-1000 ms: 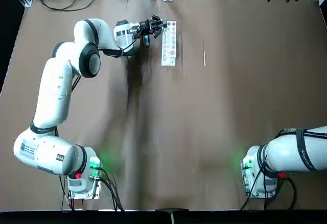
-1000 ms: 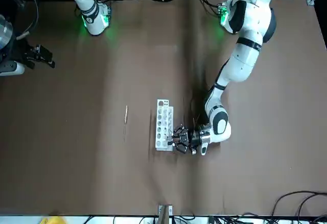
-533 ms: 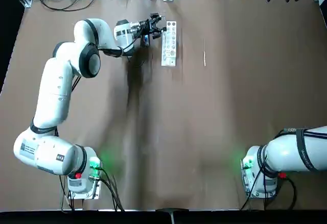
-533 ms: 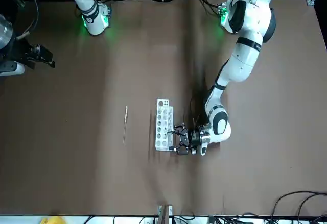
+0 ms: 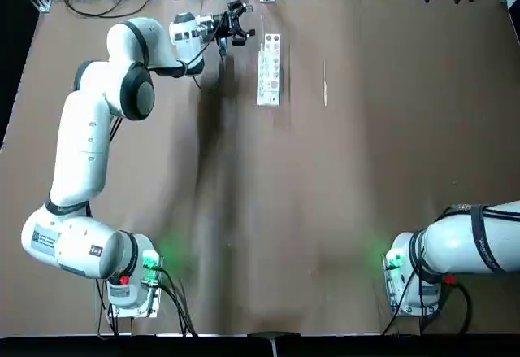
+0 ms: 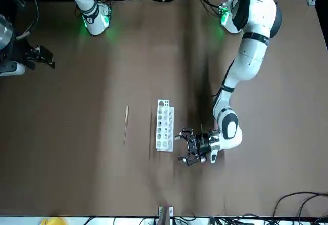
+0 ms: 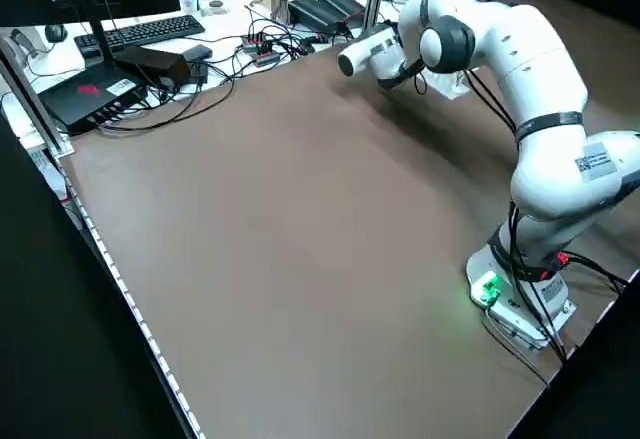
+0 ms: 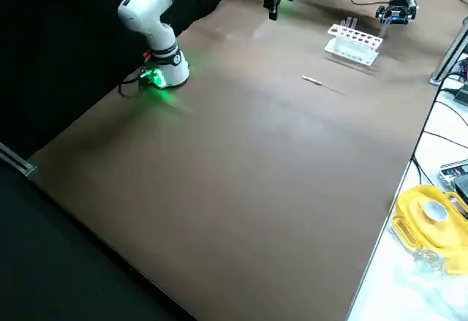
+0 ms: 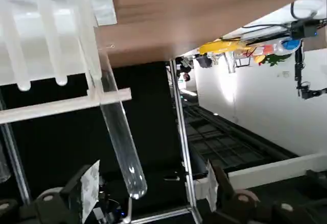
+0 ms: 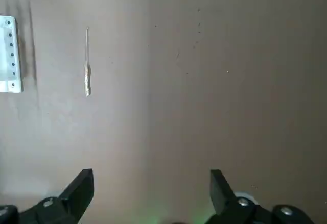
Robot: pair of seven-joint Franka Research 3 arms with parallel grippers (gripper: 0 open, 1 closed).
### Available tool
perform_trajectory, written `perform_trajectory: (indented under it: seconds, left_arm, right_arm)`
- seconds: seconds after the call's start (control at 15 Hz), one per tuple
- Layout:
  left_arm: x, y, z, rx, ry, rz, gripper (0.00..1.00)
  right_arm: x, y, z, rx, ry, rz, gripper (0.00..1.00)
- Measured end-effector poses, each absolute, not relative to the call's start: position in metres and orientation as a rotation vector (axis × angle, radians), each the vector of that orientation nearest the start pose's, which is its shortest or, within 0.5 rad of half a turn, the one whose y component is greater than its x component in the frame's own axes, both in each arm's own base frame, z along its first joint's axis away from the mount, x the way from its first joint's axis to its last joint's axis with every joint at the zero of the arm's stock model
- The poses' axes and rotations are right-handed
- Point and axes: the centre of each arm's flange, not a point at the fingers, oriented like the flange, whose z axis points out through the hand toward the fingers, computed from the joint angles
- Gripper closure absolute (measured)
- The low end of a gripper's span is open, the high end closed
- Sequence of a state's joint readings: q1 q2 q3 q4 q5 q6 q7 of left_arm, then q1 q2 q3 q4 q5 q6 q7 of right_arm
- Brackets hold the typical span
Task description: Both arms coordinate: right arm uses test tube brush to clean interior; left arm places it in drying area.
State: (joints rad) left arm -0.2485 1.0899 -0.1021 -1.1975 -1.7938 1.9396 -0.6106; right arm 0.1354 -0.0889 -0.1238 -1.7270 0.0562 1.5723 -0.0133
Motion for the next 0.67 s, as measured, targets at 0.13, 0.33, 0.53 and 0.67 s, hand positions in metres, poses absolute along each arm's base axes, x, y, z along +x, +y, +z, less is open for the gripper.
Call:
perform_trajectory:
  seconds: [0.13, 0.33, 0.53, 0.67]
  left_arm:
    - [0.713, -0.286, 0.175, 1.304, 1.097, -0.953, 0.01]
    - [0.73, -0.226, 0.217, 1.529, 1.021, -0.881, 0.01]
    - [0.739, -0.162, 0.257, 1.845, 0.993, -0.744, 0.01]
    - [0.741, -0.133, 0.284, 2.028, 0.976, -0.643, 0.01]
  right_arm:
    - [0.524, 0.009, 0.599, -3.073, -0.037, 0.101, 0.0]
    - [0.525, 0.01, 0.6, -3.072, -0.036, 0.085, 0.0]
    - [0.526, 0.009, 0.601, -3.072, -0.033, 0.067, 0.0]
    - [0.527, 0.008, 0.601, -3.072, -0.031, 0.063, 0.0]
